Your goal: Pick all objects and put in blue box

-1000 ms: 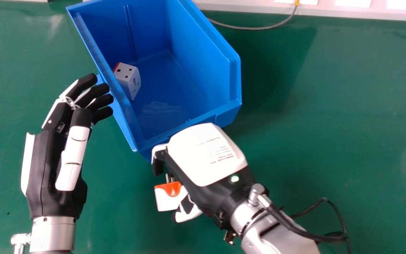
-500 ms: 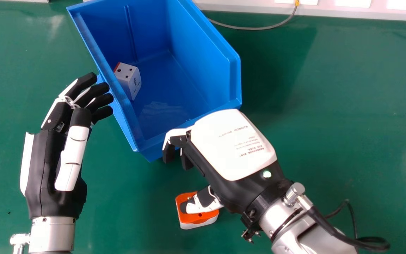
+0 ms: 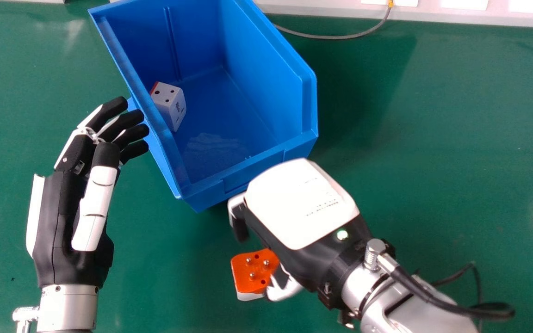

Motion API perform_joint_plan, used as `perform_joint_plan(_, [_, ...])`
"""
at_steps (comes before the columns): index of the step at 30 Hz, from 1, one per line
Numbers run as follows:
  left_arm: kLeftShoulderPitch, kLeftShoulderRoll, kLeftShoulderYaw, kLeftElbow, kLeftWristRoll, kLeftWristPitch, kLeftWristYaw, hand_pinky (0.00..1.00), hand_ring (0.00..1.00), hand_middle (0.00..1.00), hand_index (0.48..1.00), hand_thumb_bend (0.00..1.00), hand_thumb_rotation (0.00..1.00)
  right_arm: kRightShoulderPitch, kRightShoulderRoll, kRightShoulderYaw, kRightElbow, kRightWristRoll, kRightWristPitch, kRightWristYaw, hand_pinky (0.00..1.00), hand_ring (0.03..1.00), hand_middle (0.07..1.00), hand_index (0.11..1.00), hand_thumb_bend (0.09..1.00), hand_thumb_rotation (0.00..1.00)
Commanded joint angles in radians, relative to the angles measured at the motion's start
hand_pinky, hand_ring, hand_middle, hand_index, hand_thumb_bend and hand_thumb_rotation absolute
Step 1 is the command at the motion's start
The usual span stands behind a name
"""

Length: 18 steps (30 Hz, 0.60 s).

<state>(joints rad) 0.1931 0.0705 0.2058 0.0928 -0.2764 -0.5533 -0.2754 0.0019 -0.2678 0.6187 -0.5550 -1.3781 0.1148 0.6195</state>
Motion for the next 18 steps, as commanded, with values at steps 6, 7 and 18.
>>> perform_joint_plan(6, [0.001, 0.006, 0.002, -0.035, -0.004, 0.002, -0.001, 0.75, 0.77, 0.78, 0.790, 0.71, 0.73, -0.036, 0.070, -0.019, -0.070, -0.111, 0.003, 0.252, 0.20, 0.295, 0.424, 0.530, 0.543, 0.03])
perform_joint_plan(7, [0.002, 0.005, 0.002, -0.038, -0.002, 0.005, 0.001, 0.75, 0.77, 0.78, 0.790, 0.71, 0.73, -0.038, 0.076, -0.021, -0.071, -0.117, 0.001, 0.269, 0.20, 0.295, 0.424, 0.530, 0.543, 0.03])
perform_joint_plan(18, [-0.008, 0.010, 0.015, -0.003, -0.017, -0.003, -0.020, 0.75, 0.77, 0.78, 0.789, 0.70, 0.72, -0.035, 0.116, -0.053, -0.079, -0.126, -0.021, 0.321, 0.38, 0.493, 0.593, 0.666, 0.681, 0.12])
